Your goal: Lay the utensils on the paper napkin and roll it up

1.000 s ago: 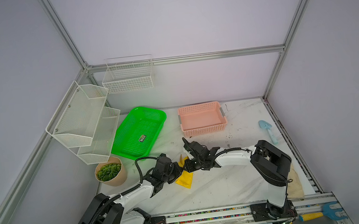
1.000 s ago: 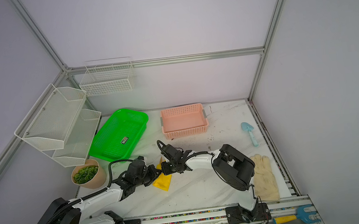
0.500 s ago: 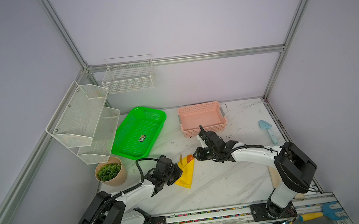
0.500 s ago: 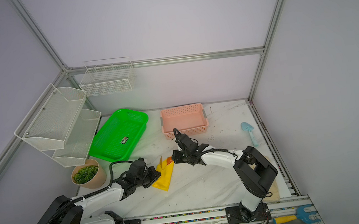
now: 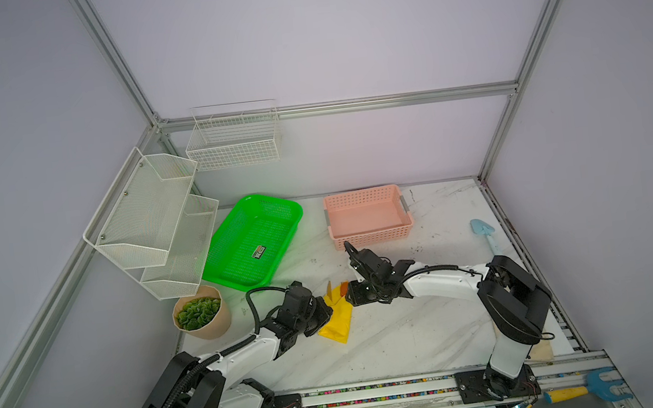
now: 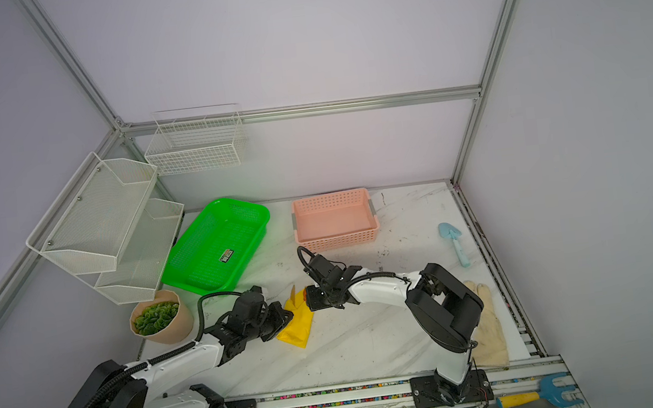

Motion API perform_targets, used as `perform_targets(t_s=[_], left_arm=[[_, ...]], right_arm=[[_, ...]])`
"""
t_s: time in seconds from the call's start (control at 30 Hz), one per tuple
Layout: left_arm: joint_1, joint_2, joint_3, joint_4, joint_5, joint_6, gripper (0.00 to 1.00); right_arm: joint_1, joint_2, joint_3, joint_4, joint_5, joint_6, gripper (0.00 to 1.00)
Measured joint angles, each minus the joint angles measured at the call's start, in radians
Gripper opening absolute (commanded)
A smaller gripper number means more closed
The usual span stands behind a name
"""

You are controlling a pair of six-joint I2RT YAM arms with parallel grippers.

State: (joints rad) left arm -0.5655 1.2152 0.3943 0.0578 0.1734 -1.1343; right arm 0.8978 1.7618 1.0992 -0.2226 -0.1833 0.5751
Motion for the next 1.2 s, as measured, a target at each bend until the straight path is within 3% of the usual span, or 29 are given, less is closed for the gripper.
perform_targets(t_s=[0.07, 0.23, 0.33, 0.47, 0.6, 0.93, 1.2], left_arm=[[0.0, -0.041, 0.0, -0.007, -0.008, -0.01, 0.11], [0.01, -0.225, 0.0, -0.136, -0.098, -0.046, 0.52], [0.017, -0.351, 0.0, -0.217, -0.172, -0.051, 0.63], [0.022, -0.443, 0.003, -0.315, -0.243, -0.041, 0.61], [0.022, -0.414, 0.014, -0.337, -0.24, 0.002, 0.57], [0.048, -0.068, 0.117, -0.214, -0.115, 0.095, 0.32], [0.111, 0.158, 0.205, -0.154, -0.002, 0.129, 0.25]], right_arm=[[0.026, 0.0, 0.015, -0.019, 0.01, 0.008, 0.44], [0.076, 0.013, 0.055, -0.075, 0.038, 0.031, 0.45], [0.102, 0.045, 0.084, -0.106, 0.055, 0.043, 0.45], [0.126, 0.096, 0.122, -0.139, 0.077, 0.049, 0.45], [0.132, 0.129, 0.145, -0.158, 0.095, 0.05, 0.44], [0.132, 0.129, 0.146, -0.153, 0.119, 0.063, 0.37], [0.131, 0.129, 0.14, -0.132, 0.119, 0.066, 0.35]])
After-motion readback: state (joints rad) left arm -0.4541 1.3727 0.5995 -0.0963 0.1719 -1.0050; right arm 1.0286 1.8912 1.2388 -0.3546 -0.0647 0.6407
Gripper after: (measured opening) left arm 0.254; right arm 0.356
